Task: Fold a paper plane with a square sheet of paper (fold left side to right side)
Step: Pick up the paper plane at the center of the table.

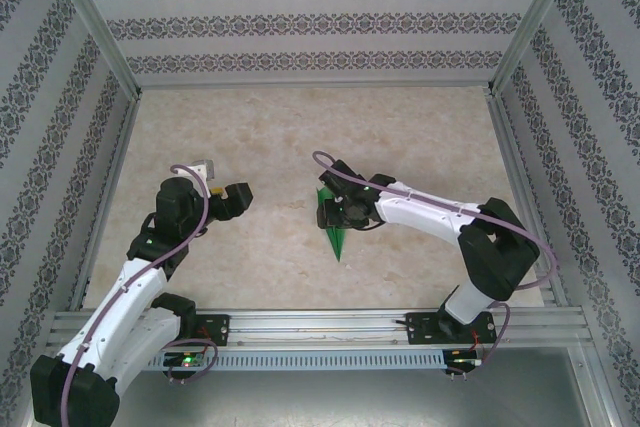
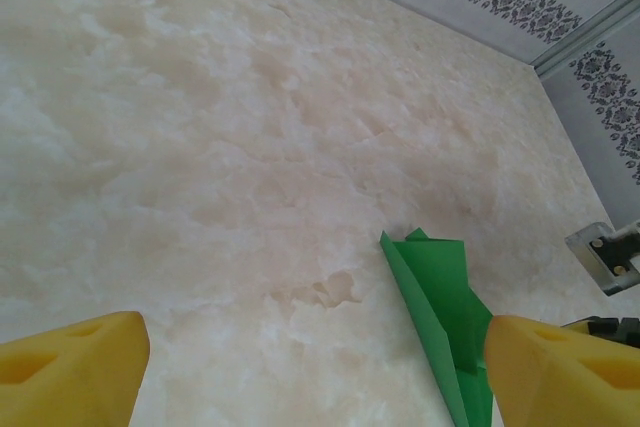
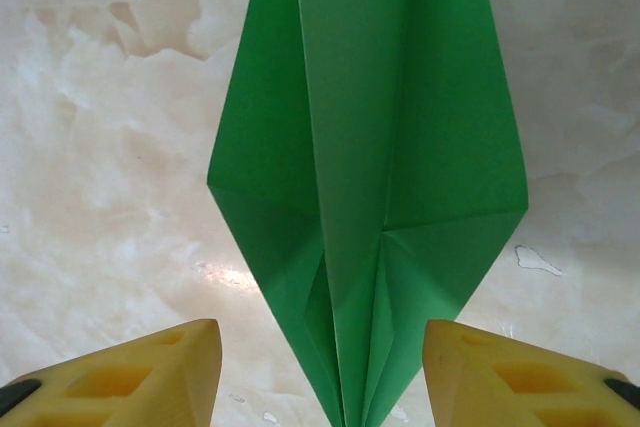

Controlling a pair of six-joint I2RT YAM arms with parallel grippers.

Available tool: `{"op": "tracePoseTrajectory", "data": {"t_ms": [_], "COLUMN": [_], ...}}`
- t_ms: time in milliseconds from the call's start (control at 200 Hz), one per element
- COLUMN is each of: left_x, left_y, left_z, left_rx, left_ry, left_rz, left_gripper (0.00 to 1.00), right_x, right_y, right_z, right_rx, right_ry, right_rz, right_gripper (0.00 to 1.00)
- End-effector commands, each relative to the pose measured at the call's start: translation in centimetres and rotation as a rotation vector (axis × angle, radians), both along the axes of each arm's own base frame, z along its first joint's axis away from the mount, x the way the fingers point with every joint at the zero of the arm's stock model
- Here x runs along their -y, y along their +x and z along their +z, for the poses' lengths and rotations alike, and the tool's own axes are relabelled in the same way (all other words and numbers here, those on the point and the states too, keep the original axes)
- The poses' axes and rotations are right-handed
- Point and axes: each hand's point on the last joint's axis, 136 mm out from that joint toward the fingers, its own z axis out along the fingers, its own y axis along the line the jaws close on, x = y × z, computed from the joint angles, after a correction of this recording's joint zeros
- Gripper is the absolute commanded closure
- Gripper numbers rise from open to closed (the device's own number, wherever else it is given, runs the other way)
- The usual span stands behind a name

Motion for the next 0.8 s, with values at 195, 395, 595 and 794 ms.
{"op": "tracePoseTrajectory", "data": {"t_ms": [195, 395, 595, 794], "left_x": [-0.8, -0.9, -0.9, -0.9], "left_y": [-0.2, -0.3, -0.3, -0.3], "left_z": [-0.8, -1.0, -0.9, -1.0], "left_rx": [-0.011, -0.013, -0.013, -0.015], "left_ry": [0.035, 0.039, 0.041, 0.041], "left_rz": [0.015, 0.015, 0.015, 0.015], "left_gripper": [0.13, 0.13, 0.13, 0.13], "right_x": [-0.1, -0.2, -0.2, -0.1], "right_y": [0.1, 0.2, 0.2, 0.1], "right_z": [-1.3, -2.0, -2.8, -3.5], "right_rx": [-0.023, -0.036, -0.053, -0.068], "right_ry": [-0.064, -0.079, -0.095, -0.106], "right_rz": [0.020, 0.020, 0.020, 0.018], "right_gripper": [0.51, 0.58, 0.64, 0.69]}}
